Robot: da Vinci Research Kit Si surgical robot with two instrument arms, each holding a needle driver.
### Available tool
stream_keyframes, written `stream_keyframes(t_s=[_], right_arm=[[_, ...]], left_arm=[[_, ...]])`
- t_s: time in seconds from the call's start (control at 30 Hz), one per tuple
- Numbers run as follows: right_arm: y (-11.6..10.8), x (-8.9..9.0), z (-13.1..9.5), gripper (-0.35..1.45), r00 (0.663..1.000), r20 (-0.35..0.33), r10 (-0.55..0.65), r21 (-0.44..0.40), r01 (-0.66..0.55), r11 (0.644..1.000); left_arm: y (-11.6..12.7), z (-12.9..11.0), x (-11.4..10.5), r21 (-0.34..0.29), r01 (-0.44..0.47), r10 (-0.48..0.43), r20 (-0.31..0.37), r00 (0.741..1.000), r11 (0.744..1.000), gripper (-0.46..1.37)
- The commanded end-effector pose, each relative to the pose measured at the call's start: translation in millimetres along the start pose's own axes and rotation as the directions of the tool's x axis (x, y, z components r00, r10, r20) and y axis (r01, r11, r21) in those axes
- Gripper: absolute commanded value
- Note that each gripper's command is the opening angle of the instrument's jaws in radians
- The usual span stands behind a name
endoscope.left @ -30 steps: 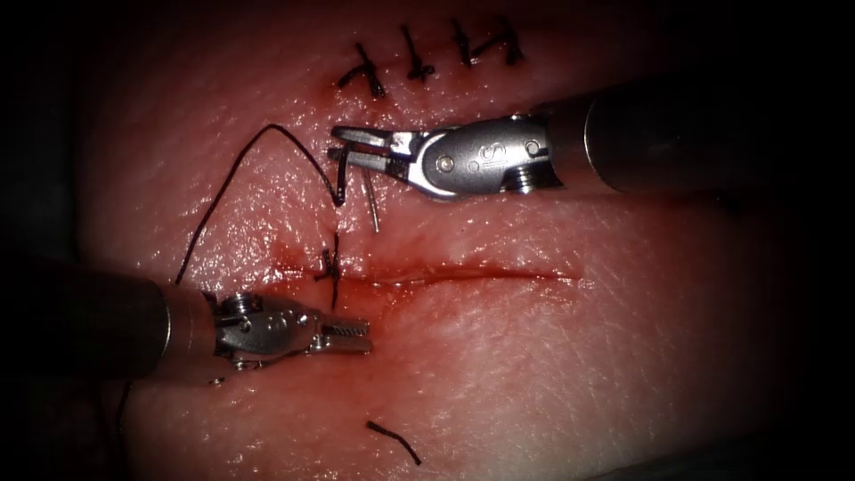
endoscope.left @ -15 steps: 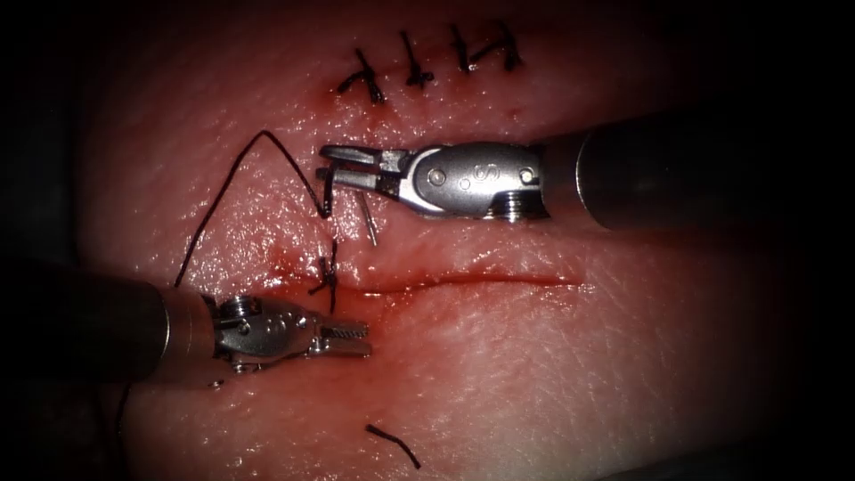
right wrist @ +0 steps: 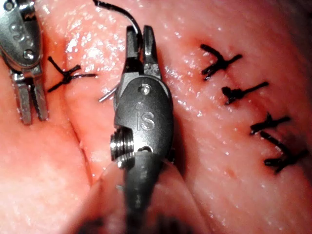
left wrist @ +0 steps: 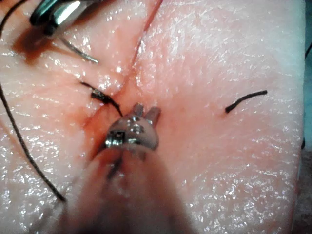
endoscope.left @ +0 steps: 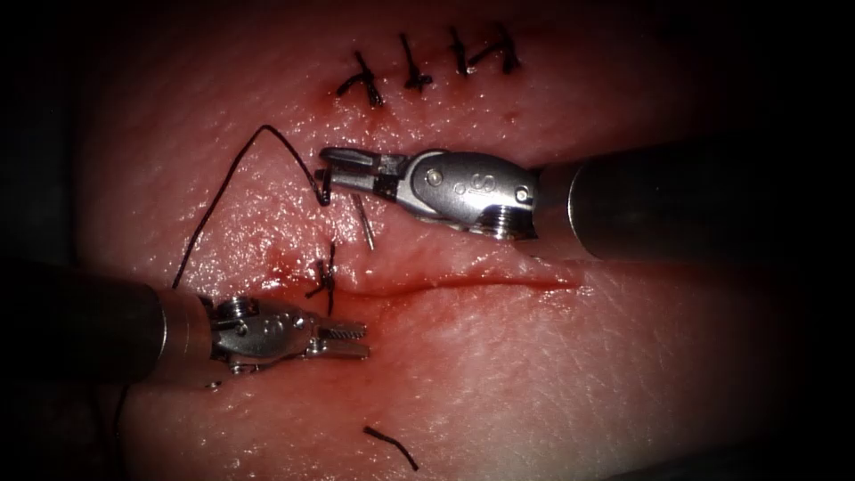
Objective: Wound Closure
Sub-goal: Insert needle into skin above incision with right jaws
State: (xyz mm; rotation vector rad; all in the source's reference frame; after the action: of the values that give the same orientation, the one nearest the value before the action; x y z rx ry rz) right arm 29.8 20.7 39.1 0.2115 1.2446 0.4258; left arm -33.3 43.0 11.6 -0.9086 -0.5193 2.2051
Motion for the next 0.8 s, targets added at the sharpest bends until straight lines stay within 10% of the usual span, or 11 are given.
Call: stream_keyframes(t_s=[0.03, 0.8], right_arm=[[0.0, 0.0, 0.1, -0.35, 0.999, 0.001, 0.039, -0.006, -0.039, 0.999], [-1.7, -2.2, -0.5, -0.35, 0.866, 0.162, 0.474, -0.015, -0.478, 0.878]], left_arm=[[0.0, 0.1, 0.0, 0.001, 0.0, 0.0, 0.0, 1.0, 1.0, 0.09], [-0.2, 0.4, 0.5, -0.008, 0.003, -0.003, 0.002, 1.0, 1.0, 0.15]])
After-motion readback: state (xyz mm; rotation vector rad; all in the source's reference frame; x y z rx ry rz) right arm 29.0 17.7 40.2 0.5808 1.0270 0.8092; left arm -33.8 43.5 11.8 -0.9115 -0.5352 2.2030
